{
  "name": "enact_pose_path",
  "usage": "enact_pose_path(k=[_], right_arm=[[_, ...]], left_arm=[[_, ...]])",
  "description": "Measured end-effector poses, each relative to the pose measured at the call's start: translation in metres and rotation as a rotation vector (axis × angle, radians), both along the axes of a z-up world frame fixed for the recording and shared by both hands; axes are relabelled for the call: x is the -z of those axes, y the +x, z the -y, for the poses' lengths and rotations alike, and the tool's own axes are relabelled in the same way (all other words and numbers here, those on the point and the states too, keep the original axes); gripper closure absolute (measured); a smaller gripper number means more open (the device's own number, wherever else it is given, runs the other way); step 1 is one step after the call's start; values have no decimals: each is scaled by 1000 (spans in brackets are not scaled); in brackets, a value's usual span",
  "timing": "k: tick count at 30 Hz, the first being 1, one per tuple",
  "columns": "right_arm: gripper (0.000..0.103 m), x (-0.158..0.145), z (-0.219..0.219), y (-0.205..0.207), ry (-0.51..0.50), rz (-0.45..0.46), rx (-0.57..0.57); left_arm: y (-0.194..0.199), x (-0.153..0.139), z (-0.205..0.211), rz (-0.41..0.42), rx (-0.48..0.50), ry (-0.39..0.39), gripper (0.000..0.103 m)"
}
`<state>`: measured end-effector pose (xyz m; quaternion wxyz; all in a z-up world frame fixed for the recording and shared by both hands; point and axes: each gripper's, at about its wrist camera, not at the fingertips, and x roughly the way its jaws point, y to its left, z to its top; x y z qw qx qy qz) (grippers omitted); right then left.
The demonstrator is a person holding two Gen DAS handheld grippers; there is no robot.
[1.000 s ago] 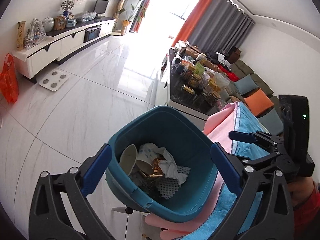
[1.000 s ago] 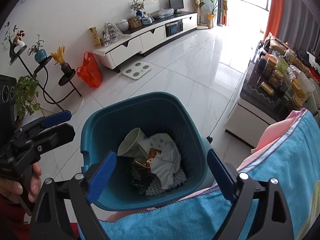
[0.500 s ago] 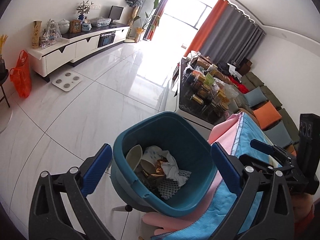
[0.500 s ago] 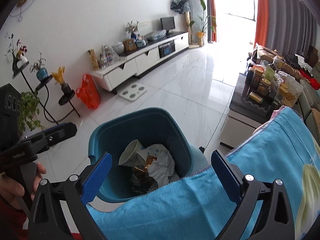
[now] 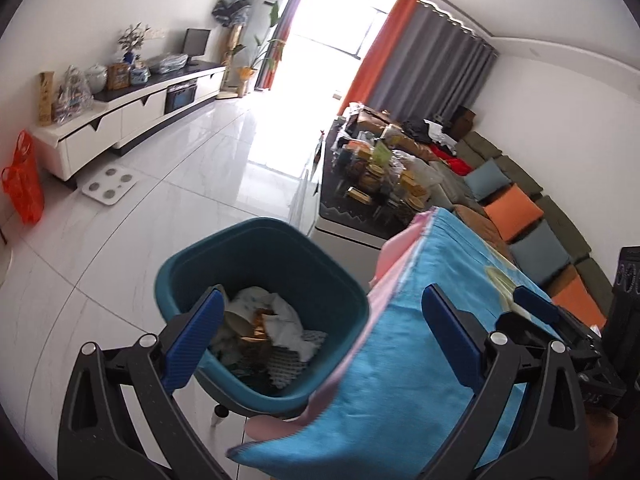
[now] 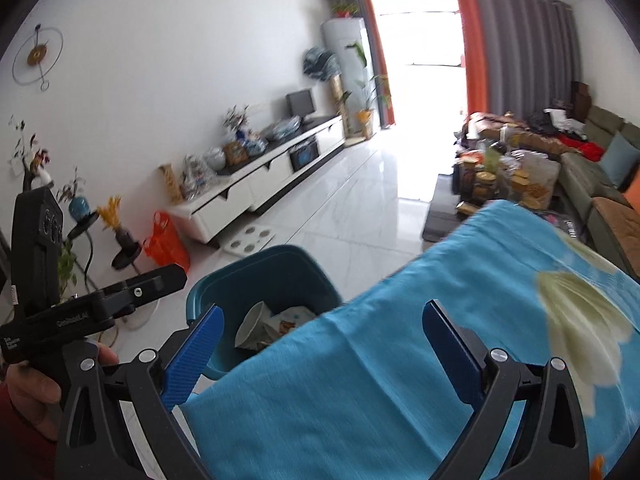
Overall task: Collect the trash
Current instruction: 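Return both tools over the table toward the orange peels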
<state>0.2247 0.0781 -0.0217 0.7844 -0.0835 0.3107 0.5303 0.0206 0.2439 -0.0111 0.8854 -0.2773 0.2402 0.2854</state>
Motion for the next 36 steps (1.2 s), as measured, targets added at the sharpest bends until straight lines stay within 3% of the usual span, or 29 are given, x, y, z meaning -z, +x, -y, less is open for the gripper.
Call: enact_pose_path(k=[11,20,36], right_arm=[[7,-13,86,-1,103,51,195],[7,-4,164,-5,122,74,399],[7,8,229,-22,119,160,612]], left_arm=[[30,-29,71,26,107,187,6],[59,-38,140,88,315,287,6],[93,-26,201,115,517,301,6]])
